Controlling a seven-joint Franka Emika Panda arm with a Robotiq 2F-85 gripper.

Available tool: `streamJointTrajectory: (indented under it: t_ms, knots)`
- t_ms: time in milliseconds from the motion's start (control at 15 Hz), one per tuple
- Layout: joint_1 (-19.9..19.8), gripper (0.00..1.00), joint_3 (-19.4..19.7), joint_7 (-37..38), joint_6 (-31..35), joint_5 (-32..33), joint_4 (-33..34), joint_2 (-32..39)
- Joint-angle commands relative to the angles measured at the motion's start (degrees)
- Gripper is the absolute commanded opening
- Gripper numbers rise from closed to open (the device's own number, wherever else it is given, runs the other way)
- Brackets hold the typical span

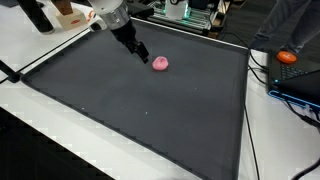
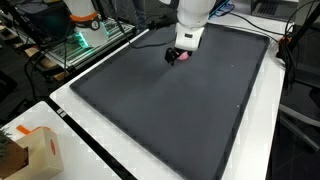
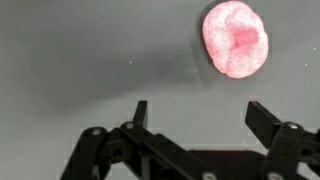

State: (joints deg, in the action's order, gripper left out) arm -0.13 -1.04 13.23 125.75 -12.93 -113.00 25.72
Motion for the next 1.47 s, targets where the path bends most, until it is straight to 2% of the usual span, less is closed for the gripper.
streamJointTrajectory:
  t_ms: [0,667,1200,1267,1333,1400]
  knots:
    - [-0.6,1.0,0.9,4.8,4.6,-6.0,-7.6,-4.8]
    - [-0.5,1.0,1.5,17.9,15.0,-20.1,-18.4,-10.5]
    - [-0.4,1.0,1.5,17.9,15.7,-24.4,-22.1,-12.9]
    - [-1.2,1.0,1.0,14.4,13.7,-25.2,-21.9,-13.3]
    - [-0.4,1.0,1.7,17.3,14.3,-23.0,-19.8,-11.2]
    - [-0.4,1.0,1.7,16.6,14.2,-23.3,-19.9,-11.4]
